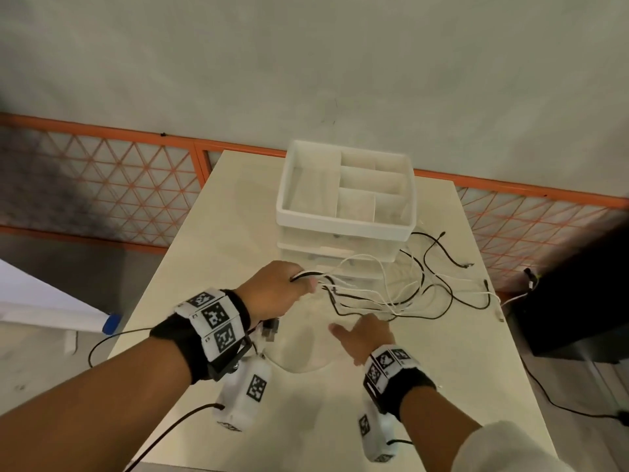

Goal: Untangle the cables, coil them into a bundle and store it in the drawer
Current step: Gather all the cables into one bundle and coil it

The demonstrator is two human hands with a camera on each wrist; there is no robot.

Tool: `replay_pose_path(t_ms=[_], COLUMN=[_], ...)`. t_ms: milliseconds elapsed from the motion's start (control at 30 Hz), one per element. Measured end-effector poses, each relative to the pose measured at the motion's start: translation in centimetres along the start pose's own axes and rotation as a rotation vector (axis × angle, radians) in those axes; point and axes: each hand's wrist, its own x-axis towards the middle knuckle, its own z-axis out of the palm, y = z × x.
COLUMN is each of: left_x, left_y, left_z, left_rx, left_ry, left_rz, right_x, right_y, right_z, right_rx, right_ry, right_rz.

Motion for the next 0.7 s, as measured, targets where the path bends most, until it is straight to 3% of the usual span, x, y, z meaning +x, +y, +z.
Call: replay_pose_path(t_ms=[233, 500, 600, 700], left_x=[-0.4, -0.1, 0.0, 0.2], left_y=[1.5, 1.5, 1.1, 0.7], left_z=[-1.1, 0.0, 0.3, -0.3], left_rx=[-0.262, -0.318, -0.335, -0.352], left_ry=[0.016, -0.029, -0.026, 0.022], left_rz=[-0.018, -0.009, -0.033, -0.019], right_x=[0.0, -0.9, -1.4, -2.5], right_y=[0.9, 1.9, 2.0, 1.4], right_z=[0.3, 1.0, 0.5, -1.1], right_rx=[-0.023, -0.001, -0.044, -0.072], right_ry=[0.037, 0.091, 0.054, 0.016], right_rz=[0.042, 0.093, -0.046, -0.331])
